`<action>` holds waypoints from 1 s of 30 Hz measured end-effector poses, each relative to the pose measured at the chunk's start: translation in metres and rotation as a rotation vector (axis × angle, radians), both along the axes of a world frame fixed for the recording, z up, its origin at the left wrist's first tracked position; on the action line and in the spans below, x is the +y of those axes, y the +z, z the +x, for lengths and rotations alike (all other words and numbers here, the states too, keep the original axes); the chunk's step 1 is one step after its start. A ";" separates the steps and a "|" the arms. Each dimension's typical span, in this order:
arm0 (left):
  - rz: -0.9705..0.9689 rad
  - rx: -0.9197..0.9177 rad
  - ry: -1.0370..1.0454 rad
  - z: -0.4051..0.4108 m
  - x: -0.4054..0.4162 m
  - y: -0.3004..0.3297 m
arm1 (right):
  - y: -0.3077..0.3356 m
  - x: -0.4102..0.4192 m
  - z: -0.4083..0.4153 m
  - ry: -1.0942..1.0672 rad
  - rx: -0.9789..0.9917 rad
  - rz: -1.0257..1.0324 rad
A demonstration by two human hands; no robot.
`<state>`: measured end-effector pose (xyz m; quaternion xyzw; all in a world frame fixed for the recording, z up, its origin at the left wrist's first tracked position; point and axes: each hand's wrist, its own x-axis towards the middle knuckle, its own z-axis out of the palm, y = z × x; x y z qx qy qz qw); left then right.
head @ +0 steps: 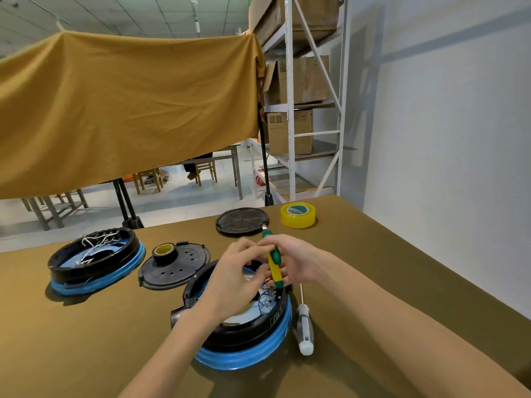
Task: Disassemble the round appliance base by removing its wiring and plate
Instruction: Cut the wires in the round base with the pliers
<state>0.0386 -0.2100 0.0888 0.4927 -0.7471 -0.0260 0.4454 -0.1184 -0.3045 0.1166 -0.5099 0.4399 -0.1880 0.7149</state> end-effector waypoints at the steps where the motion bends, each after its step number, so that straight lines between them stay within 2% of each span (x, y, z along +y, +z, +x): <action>1: -0.026 0.025 0.033 0.008 0.001 0.001 | -0.001 0.000 0.001 -0.024 0.006 -0.014; 3: -0.034 -0.013 0.189 0.028 -0.003 0.001 | -0.003 -0.001 -0.001 -0.067 -0.016 -0.002; 4: 0.038 -0.096 0.275 0.039 -0.007 0.000 | -0.003 -0.001 -0.002 -0.090 -0.015 -0.022; 6: 0.306 -0.283 0.390 0.057 -0.015 -0.007 | -0.006 -0.001 -0.004 -0.138 0.089 -0.164; 8: 0.506 -0.385 0.411 0.065 -0.022 -0.016 | -0.011 0.001 -0.004 -0.132 0.282 -0.358; 11: 0.495 -0.489 0.483 0.070 -0.025 -0.026 | -0.021 0.005 0.000 0.015 0.579 -0.529; 13: 0.528 -0.541 0.512 0.074 -0.022 -0.030 | -0.028 0.007 0.008 0.083 0.687 -0.582; 16: 0.556 -0.534 0.557 0.082 -0.010 -0.031 | -0.038 0.007 0.020 0.103 0.784 -0.737; 20: 0.539 -0.562 0.668 0.093 0.013 -0.029 | -0.038 -0.002 0.034 0.153 0.707 -0.845; 25: 0.605 -0.420 0.847 0.086 0.031 -0.029 | -0.032 -0.008 0.051 0.052 0.714 -1.012; 30: 0.749 -0.327 0.800 0.076 0.034 -0.025 | -0.042 0.006 0.041 -0.032 0.801 -1.161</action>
